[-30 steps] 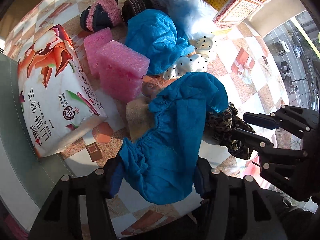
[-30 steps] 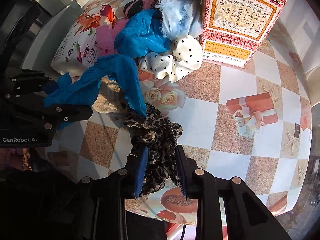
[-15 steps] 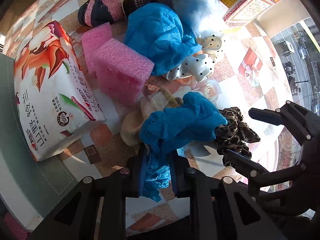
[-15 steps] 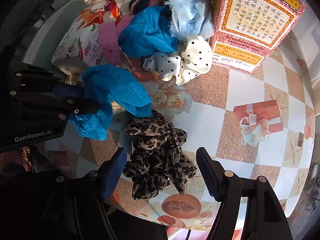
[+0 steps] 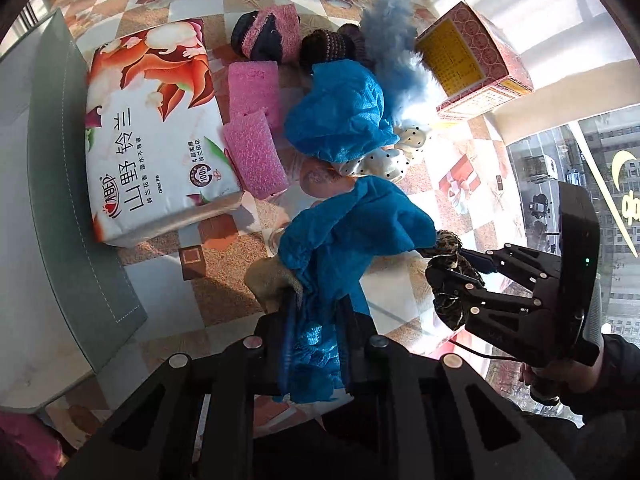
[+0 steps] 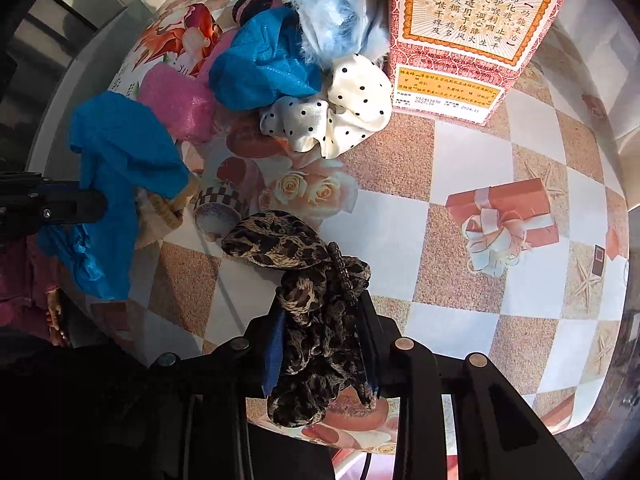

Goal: Organize soft objects
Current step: 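Grasp the blue shoe covers with the left gripper while the right grasps the leopard scrunchie, then lift the blue shoe covers and leopard scrunchie off the table with both grippers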

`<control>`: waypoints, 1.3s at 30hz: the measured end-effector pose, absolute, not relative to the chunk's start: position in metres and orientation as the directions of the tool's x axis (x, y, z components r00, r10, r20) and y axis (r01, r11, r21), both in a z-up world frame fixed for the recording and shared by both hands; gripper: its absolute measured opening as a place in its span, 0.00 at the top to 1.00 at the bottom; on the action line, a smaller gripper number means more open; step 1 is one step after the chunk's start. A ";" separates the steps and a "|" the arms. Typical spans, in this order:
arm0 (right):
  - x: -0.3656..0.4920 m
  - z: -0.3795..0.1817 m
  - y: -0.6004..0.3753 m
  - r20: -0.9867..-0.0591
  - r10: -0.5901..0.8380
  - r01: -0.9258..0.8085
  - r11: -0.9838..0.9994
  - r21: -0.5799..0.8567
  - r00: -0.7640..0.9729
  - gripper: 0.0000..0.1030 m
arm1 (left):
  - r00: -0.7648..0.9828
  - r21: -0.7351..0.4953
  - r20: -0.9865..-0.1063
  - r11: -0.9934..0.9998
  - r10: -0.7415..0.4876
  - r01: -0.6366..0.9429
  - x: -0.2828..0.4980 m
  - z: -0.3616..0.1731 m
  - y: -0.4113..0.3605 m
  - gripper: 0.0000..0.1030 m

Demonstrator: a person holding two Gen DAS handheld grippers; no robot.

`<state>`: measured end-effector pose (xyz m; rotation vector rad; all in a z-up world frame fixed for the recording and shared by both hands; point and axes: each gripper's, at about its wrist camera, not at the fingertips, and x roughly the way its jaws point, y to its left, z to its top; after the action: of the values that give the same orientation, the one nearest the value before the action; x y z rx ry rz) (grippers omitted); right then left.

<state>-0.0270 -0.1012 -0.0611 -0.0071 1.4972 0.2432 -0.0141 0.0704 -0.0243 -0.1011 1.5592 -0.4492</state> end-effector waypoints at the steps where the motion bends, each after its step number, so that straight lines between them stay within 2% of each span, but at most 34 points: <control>1: -0.027 -0.058 -0.105 -0.985 0.160 -0.149 0.978 0.149 0.062 0.67 | -0.049 -0.340 -0.940 0.916 -0.338 0.215 -0.013 -0.023 0.071 0.80; 7: -0.030 -0.043 -0.136 -0.987 0.127 -0.058 0.991 0.122 0.094 0.67 | -0.064 -0.315 -0.948 0.905 -0.310 0.285 -0.006 -0.027 0.031 0.78; 8: -0.029 -0.040 -0.144 -0.989 0.118 -0.042 0.993 0.115 0.093 0.67 | -0.063 -0.304 -0.952 0.902 -0.299 0.306 -0.006 -0.027 0.025 0.70; 9: -0.029 -0.040 -0.149 -0.990 0.111 -0.027 0.994 0.109 0.093 0.67 | -0.065 -0.299 -0.954 0.899 -0.294 0.321 -0.008 -0.026 0.019 0.54; 10: -0.030 -0.039 -0.155 -0.990 0.107 -0.016 0.994 0.106 0.091 0.67 | -0.065 -0.290 -0.956 0.897 -0.285 0.334 -0.010 -0.026 0.014 0.45; 11: -0.032 -0.041 -0.158 -0.991 0.105 -0.008 0.994 0.105 0.088 0.67 | -0.062 -0.273 -0.961 0.898 -0.268 0.344 -0.009 -0.029 0.007 0.31; 13: -0.034 -0.040 -0.162 -0.992 0.098 -0.008 0.995 0.098 0.083 0.67 | -0.067 -0.247 -0.969 0.899 -0.239 0.361 -0.009 -0.035 -0.002 0.25; 17: -0.039 -0.047 -0.155 -0.993 0.092 -0.014 0.996 0.091 0.080 0.67 | -0.093 -0.218 -0.976 0.913 -0.198 0.345 -0.011 -0.044 0.000 0.25; 21: -0.050 -0.041 -0.160 -0.990 0.109 -0.013 0.994 0.108 0.088 0.67 | -0.092 -0.236 -0.972 0.923 -0.218 0.302 -0.017 -0.037 0.017 0.25; 26: -0.056 -0.046 -0.165 -0.989 0.123 -0.031 0.992 0.121 0.083 0.66 | -0.076 -0.230 -0.973 0.904 -0.217 0.361 -0.030 -0.021 0.027 0.25; 29: -0.059 -0.048 -0.166 -0.988 0.128 -0.046 0.991 0.125 0.082 0.66 | -0.109 -0.215 -0.976 0.895 -0.187 0.392 -0.041 -0.033 0.019 0.25; 36: -0.060 -0.052 -0.166 -0.990 0.126 -0.064 0.991 0.121 0.067 0.66 | -0.245 -0.274 -0.953 0.860 -0.180 0.431 -0.056 -0.062 0.001 0.25; 39: -0.060 -0.051 -0.168 -0.990 0.123 -0.065 0.991 0.119 0.068 0.66 | -0.277 -0.383 -0.917 0.824 -0.286 0.416 -0.055 -0.056 -0.006 0.25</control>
<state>-0.0604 -0.1683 -0.0512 0.0470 1.4959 0.1417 -0.0546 -0.0064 -0.0560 0.1014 1.7238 -0.6794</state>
